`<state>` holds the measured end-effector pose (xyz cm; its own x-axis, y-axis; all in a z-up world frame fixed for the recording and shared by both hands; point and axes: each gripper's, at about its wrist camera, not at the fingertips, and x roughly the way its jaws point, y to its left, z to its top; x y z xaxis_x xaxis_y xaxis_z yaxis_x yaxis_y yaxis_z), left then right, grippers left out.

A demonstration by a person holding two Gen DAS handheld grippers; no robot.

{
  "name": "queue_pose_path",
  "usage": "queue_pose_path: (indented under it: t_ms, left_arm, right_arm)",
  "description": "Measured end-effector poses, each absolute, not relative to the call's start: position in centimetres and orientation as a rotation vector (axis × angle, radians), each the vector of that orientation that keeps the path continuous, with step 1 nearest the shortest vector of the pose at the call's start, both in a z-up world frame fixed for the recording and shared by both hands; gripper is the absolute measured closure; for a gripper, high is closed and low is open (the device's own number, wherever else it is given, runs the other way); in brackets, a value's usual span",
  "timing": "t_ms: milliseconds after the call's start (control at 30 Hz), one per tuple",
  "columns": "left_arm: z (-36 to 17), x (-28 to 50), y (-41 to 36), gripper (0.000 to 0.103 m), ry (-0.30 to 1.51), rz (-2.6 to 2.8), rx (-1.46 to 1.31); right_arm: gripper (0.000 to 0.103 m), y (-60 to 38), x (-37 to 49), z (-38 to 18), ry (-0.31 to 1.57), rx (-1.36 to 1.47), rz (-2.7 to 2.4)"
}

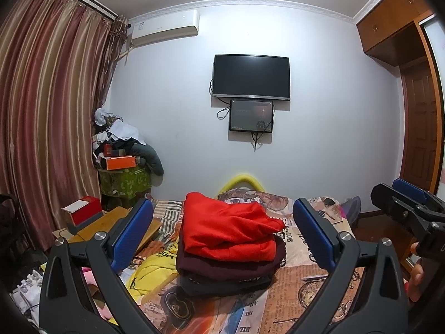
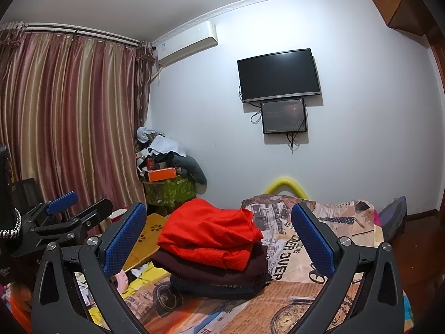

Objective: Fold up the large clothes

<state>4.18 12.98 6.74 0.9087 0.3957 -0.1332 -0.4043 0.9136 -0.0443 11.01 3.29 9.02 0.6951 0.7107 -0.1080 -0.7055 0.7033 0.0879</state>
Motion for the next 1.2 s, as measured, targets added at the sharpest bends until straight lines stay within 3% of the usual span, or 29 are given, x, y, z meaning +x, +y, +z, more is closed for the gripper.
queue_pose_path:
  t_ms: [1200]
  left_arm:
    - [6.09,4.90,13.27,0.002,0.140,0.374,-0.084]
  right_arm:
    - [0.000,3.35,11.21,8.70,0.158,0.043,0.779]
